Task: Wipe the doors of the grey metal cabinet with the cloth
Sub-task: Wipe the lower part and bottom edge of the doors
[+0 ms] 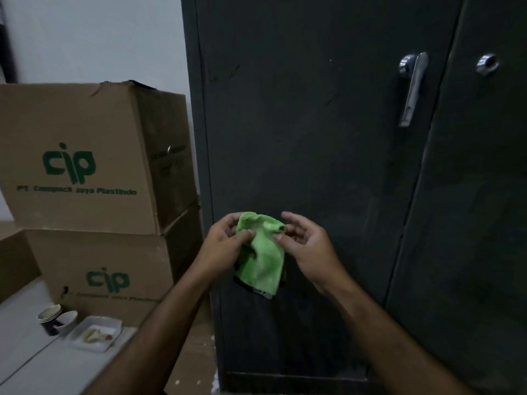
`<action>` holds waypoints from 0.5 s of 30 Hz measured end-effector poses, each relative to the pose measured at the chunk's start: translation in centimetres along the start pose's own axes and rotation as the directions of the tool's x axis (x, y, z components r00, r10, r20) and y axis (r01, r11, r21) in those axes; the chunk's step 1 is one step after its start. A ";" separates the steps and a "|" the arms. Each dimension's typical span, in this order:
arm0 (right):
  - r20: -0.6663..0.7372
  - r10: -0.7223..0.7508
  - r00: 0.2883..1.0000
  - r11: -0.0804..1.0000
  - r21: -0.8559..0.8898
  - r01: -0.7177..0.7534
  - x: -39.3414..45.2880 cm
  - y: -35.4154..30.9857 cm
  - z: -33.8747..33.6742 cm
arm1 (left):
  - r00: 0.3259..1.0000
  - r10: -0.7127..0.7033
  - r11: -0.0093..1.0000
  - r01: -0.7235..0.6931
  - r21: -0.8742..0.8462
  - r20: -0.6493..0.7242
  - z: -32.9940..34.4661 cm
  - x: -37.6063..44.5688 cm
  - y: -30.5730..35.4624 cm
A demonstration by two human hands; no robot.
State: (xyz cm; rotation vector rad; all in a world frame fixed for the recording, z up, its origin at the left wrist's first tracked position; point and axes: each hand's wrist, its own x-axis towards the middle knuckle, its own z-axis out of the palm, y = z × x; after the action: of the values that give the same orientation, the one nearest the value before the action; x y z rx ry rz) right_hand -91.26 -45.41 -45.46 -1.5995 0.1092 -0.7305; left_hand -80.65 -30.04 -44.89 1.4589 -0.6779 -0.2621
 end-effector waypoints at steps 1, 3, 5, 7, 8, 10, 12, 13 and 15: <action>0.004 -0.002 1.000 0.998 -0.070 0.002 -0.1 -0.1 -0.4 | 1.000 -0.019 0.999 0.020 -0.026 0.020 0.1 -0.1 -0.2; 0.032 0.023 0.999 0.991 -0.134 -0.019 -0.2 -0.2 -0.8 | 0.999 -0.034 0.997 0.036 -0.073 0.027 0.4 -0.3 -0.5; 0.059 0.053 0.997 0.991 -0.128 -0.046 -0.1 -0.5 -1.1 | 1.000 0.001 0.998 -0.001 -0.066 -0.004 0.8 -0.3 -0.8; 0.061 0.089 0.994 0.989 -0.124 -0.081 0.0 -1.0 -1.3 | 0.999 0.038 0.999 -0.038 -0.007 -0.024 1.1 -0.2 -1.2; 0.049 0.108 0.993 0.987 -0.126 -0.101 0.1 -1.2 -1.3 | 0.999 0.037 0.999 -0.036 0.027 -0.025 1.4 -0.2 -1.5; 0.005 0.125 0.992 0.985 -0.119 -0.124 0.3 -1.2 -1.3 | 1.000 0.005 0.995 -0.002 0.102 -0.030 2.0 -0.1 -2.0; -0.037 0.159 0.987 0.983 -0.085 -0.161 0.3 -0.8 -1.1 | 0.997 -0.077 0.984 0.076 0.160 0.001 2.7 -0.1 -2.2; -0.050 0.190 0.980 0.979 -0.061 -0.193 0.3 -0.6 -0.9 | 0.990 -0.127 0.979 0.116 0.168 0.056 3.0 -0.1 -2.1; -0.037 0.292 0.956 0.956 0.015 -0.292 0.3 -0.4 -0.7 | 0.958 -0.185 0.982 0.170 0.084 0.220 3.2 0.0 -2.3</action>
State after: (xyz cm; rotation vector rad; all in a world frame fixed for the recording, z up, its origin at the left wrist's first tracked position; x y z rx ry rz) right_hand -91.51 -46.06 -44.97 -1.5188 0.3630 -0.5307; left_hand -81.91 -32.98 -47.24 1.5688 -0.7449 -0.5583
